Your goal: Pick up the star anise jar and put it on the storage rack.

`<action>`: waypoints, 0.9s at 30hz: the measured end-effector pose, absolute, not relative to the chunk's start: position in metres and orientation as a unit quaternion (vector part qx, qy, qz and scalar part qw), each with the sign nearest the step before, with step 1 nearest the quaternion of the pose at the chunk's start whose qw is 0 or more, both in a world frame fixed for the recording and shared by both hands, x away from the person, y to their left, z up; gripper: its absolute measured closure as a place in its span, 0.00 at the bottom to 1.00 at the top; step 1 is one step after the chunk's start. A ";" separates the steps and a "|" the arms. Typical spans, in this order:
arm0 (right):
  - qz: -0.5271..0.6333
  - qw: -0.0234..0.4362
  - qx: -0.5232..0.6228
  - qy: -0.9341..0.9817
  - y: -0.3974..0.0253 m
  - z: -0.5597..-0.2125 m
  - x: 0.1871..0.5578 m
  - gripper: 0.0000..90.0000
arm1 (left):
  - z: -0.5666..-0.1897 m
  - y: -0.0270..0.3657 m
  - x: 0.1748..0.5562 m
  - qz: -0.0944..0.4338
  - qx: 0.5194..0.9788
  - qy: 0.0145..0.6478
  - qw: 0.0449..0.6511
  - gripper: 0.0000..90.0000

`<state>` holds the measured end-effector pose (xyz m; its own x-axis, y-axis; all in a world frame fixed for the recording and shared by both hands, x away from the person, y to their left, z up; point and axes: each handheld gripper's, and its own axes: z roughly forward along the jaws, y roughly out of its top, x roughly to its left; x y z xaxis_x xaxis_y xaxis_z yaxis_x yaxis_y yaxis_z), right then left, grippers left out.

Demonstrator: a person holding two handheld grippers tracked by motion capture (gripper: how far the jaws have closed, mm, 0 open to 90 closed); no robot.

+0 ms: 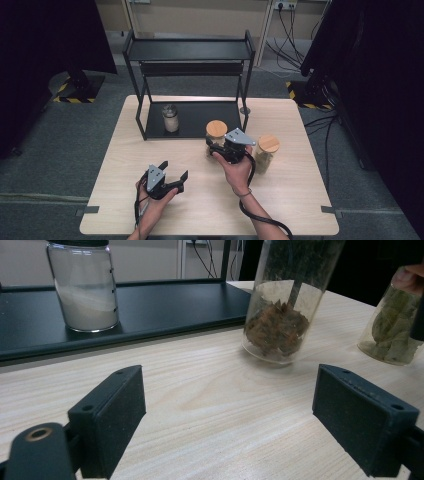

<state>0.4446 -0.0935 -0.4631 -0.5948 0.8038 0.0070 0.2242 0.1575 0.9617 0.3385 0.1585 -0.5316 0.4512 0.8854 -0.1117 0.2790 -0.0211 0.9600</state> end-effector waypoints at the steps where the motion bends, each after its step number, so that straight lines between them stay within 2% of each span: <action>1: 0.539 0.270 0.360 0.712 -0.092 -0.462 0.446 0.28 | -0.532 0.158 0.338 0.280 0.658 0.442 0.541 0.15; 16: 0.548 0.279 0.354 0.704 -0.078 -0.439 0.465 0.28 | -0.532 0.158 0.338 0.282 0.659 0.440 0.541 0.15; 27: 0.547 0.275 0.361 0.704 -0.067 -0.435 0.482 0.28 | -0.532 0.157 0.338 0.283 0.661 0.438 0.540 0.15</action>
<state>0.4821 -0.0671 -0.4349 -0.5891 0.8080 0.0079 0.2069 0.1413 0.9681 0.3377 0.1569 -0.5315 0.4557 0.8847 -0.0982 0.2727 -0.0337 0.9615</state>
